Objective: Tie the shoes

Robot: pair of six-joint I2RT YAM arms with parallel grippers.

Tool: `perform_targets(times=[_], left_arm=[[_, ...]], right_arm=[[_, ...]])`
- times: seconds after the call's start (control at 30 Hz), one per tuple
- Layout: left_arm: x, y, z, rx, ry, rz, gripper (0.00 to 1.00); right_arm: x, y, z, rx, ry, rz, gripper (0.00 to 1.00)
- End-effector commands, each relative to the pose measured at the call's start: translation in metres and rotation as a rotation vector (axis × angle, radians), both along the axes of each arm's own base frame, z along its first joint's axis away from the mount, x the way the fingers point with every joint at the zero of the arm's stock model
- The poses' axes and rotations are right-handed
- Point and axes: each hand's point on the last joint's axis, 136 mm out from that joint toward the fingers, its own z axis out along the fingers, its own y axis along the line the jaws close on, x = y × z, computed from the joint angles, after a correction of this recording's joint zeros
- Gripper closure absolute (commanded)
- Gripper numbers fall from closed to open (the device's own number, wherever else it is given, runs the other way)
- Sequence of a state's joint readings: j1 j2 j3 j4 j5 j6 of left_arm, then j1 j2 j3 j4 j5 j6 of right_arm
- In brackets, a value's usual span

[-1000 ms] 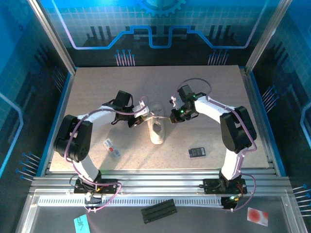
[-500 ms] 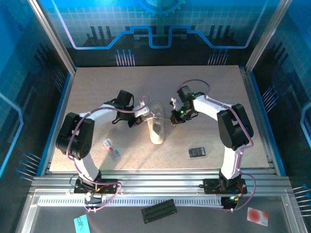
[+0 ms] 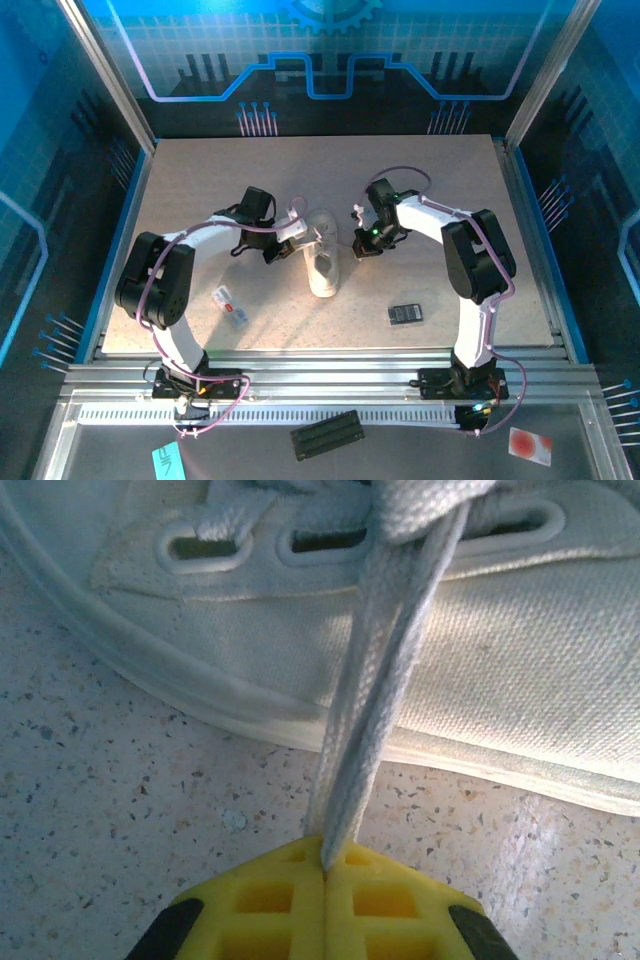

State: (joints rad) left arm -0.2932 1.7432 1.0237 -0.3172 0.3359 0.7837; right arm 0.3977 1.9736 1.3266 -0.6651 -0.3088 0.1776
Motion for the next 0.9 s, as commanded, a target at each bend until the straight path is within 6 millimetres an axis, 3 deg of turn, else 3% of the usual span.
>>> perform_targets(times=[0.0,0.17,0.23,0.3,0.37,0.5,0.6,0.73,0.87], left_arm=[[-0.016,0.015,-0.012,0.064,0.067,0.041,1.00],[-0.020,0.016,-0.013,0.073,0.064,0.038,1.00],[-0.020,0.016,-0.013,0.071,0.063,0.041,1.00],[-0.020,0.014,-0.011,0.067,0.063,0.038,1.00],[-0.018,0.011,-0.007,0.066,0.040,0.038,0.81],[-0.013,0.008,0.011,0.030,-0.027,0.054,0.65],[-0.012,0.008,0.024,0.017,-0.058,0.057,0.57],[-0.014,0.005,0.047,-0.028,-0.085,0.072,0.54],[-0.010,-0.011,0.075,-0.122,-0.112,0.107,0.56]], right_arm=[[-0.005,-0.029,-0.015,-0.113,0.055,-0.026,1.00],[-0.005,-0.029,-0.014,-0.105,0.049,-0.022,1.00],[-0.004,-0.020,-0.009,-0.058,0.030,0.001,1.00],[-0.001,-0.011,0.005,-0.014,-0.020,0.017,0.93],[0.004,-0.006,0.021,0.029,-0.076,0.017,0.86],[0.013,-0.010,0.048,0.073,-0.159,-0.018,0.66],[0.017,-0.019,0.060,0.089,-0.175,-0.049,0.59],[0.023,-0.030,0.077,0.113,-0.204,-0.097,0.57],[0.033,-0.012,0.094,0.219,-0.196,-0.132,0.56]])
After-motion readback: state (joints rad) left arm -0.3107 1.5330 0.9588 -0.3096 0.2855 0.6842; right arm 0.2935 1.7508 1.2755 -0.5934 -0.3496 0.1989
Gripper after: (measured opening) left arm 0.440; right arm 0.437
